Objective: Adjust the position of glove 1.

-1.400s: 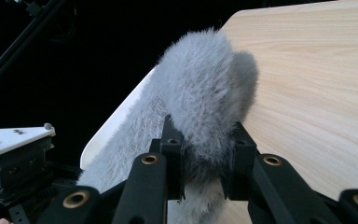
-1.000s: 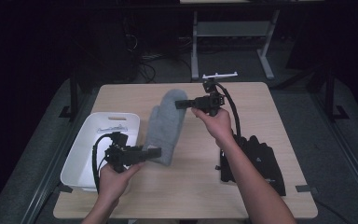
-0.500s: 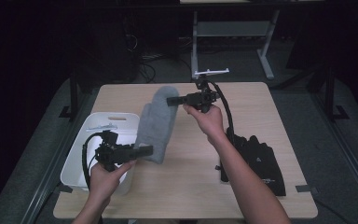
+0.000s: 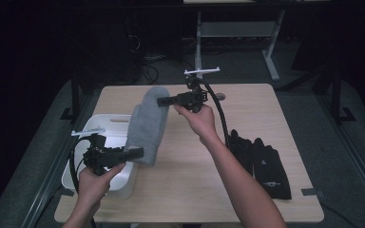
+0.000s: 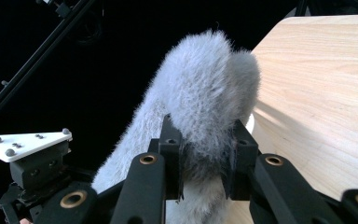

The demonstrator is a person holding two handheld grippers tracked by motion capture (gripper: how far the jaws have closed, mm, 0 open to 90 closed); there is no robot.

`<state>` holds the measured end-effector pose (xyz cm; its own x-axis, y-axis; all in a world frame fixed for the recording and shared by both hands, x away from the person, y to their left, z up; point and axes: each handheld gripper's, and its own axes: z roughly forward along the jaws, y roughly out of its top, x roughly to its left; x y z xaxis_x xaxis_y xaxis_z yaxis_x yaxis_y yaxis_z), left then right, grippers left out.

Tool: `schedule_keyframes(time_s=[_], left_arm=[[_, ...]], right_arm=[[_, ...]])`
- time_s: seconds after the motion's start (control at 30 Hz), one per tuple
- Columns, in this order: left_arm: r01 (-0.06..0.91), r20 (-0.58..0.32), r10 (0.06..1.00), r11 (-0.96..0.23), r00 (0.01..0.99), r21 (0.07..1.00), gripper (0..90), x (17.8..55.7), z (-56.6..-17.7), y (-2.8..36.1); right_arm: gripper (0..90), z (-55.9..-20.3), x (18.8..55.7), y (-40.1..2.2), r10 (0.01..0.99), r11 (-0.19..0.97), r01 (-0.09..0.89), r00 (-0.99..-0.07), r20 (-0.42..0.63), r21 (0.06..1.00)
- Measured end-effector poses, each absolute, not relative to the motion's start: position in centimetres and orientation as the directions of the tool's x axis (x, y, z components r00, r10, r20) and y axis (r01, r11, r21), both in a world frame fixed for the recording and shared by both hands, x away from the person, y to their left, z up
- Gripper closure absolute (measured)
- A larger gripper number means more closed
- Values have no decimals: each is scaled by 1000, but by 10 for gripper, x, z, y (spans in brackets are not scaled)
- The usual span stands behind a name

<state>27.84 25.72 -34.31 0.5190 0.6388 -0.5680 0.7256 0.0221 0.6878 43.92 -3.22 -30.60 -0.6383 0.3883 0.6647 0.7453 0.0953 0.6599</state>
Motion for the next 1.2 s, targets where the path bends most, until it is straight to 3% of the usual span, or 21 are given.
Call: schedule_keyframes(time_s=[1.2], left_arm=[[725,-569,674,71,471,685,445,272,-342,309]], right_arm=[[714,-303,451,32,336,124,752,-646,685,648]])
